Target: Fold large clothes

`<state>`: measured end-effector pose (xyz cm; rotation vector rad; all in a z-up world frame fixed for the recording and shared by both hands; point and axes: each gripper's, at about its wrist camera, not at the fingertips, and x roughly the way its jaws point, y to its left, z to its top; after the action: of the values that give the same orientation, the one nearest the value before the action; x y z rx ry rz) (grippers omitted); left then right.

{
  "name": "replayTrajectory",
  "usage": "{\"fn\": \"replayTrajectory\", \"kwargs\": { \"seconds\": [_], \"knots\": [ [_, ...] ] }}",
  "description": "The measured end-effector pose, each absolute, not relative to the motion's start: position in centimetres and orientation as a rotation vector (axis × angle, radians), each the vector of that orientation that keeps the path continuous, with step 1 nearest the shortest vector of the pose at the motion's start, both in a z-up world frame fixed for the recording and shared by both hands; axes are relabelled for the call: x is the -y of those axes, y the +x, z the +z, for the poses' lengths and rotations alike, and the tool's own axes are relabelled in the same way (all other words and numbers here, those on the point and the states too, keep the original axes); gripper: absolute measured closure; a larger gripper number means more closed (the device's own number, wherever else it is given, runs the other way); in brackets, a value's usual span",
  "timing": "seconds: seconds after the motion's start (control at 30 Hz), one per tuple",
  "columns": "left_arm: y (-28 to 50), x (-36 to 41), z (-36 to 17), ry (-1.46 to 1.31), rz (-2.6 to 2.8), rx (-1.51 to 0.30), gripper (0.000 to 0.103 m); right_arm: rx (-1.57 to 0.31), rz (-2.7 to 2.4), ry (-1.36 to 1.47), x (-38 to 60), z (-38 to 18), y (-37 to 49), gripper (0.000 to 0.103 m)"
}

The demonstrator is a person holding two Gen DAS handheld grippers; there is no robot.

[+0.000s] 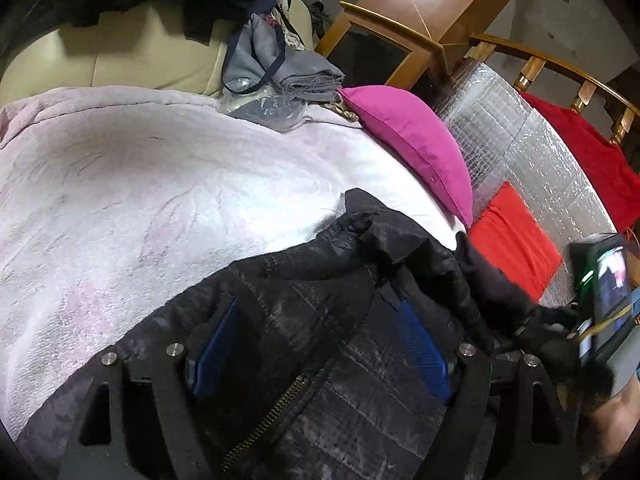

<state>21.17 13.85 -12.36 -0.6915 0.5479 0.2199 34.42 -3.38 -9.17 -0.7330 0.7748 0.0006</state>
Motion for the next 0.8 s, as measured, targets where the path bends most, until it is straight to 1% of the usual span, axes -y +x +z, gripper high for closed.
{"fn": "replayTrajectory", "kwargs": {
  "seconds": [0.03,0.13,0.17,0.23,0.27,0.3,0.33,0.37,0.4,0.47,0.5,0.57,0.6,0.7,0.8],
  "knots": [
    [21.2,-13.8,-12.4,-0.69,0.216,-0.548,0.022,-0.777,-0.008,-0.653,4.4,-8.5,34.5,0.078],
    [21.3,-13.8,-12.4,-0.691,0.219,-0.55,0.022,-0.794,-0.048,-0.289,10.1,-6.7,34.0,0.079],
    [21.3,-13.8,-12.4,-0.692,0.219,-0.553,0.022,-0.812,-0.052,-0.111,13.0,-6.8,33.5,0.079],
    [21.4,-13.8,-12.5,-0.691,0.219,-0.558,0.022,-0.841,-0.036,0.185,17.2,-8.0,32.4,0.078],
    [21.4,-13.8,-12.5,-0.69,0.22,-0.558,0.022,-0.868,-0.021,0.379,19.8,-9.6,31.7,0.078],
    [21.5,-13.8,-12.5,-0.688,0.221,-0.558,0.022,-0.888,-0.013,0.458,20.9,-10.8,31.3,0.078],
    [21.5,-13.7,-12.6,-0.684,0.221,-0.561,0.022,-0.904,-0.019,0.467,21.3,-11.7,31.0,0.077],
    [21.5,-13.7,-12.6,-0.681,0.221,-0.564,0.022,-0.913,-0.024,0.412,21.1,-12.0,30.7,0.076],
    [21.5,-13.7,-12.6,-0.679,0.221,-0.564,0.022,-0.92,-0.025,0.354,20.4,-12.2,30.3,0.07],
    [21.6,-13.7,-12.6,-0.678,0.224,-0.563,0.022,-0.904,-0.045,0.141,18.1,-11.4,29.3,0.044],
    [21.6,-13.8,-12.6,-0.679,0.224,-0.564,0.022,-0.876,-0.051,0.035,17.1,-10.9,28.7,0.028],
    [21.7,-13.8,-12.6,-0.684,0.224,-0.564,0.022,-0.828,-0.046,-0.168,14.9,-9.6,27.5,0.028],
    [21.7,-13.7,-12.6,-0.685,0.222,-0.565,0.022,-0.814,-0.025,-0.199,14.0,-8.9,27.1,0.028],
    [21.7,-13.7,-12.6,-0.692,0.215,-0.561,0.022,-0.788,0.019,-0.204,11.3,-6.5,27.0,0.028],
    [21.7,-13.7,-12.5,-0.692,0.212,-0.559,0.022,-0.794,0.078,-0.152,7.6,-5.1,28.9,0.028]
  ]
}}
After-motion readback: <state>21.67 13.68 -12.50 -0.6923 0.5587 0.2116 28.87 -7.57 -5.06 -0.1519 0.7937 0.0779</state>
